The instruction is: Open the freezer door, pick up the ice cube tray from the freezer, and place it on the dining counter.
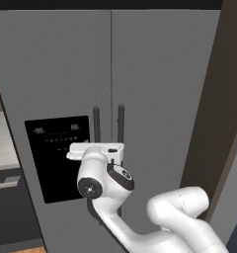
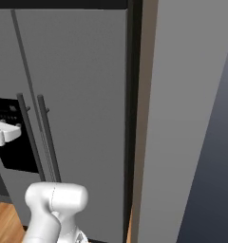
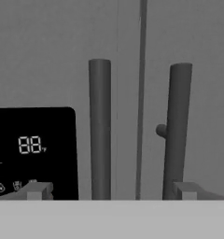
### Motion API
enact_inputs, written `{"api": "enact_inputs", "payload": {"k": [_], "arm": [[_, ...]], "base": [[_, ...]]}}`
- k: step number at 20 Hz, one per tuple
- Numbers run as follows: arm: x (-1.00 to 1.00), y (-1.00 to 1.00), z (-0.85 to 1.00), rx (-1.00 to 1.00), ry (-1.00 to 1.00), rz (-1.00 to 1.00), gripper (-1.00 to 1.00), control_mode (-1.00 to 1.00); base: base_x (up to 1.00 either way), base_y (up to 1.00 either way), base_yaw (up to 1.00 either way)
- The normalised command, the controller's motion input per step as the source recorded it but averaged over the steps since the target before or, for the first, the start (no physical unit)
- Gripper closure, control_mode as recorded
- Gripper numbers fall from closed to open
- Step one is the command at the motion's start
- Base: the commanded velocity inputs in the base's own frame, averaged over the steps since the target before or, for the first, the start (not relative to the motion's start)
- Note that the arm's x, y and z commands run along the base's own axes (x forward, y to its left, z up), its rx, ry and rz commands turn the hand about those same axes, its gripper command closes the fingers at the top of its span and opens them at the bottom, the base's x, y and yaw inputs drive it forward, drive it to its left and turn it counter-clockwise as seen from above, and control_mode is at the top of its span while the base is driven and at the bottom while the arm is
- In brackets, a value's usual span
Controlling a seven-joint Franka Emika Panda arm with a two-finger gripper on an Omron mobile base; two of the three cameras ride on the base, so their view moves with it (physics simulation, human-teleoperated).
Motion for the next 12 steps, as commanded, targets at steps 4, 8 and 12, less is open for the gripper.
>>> {"api": "enact_inputs", "payload": {"k": [4, 8, 12], "arm": [[0.30, 0.03, -0.01, 0.00, -0.03, 0.00, -1.00, -1.00], [0.18, 0.02, 0.00, 0.00, -0.02, 0.00, -1.00, -1.00], [0.31, 0.00, 0.00, 0.00, -0.03, 0.00, -1.00, -1.00]], "base": [[0.00, 0.00, 0.00], [0.00, 0.00, 0.00], [0.00, 0.00, 0.00]]}}
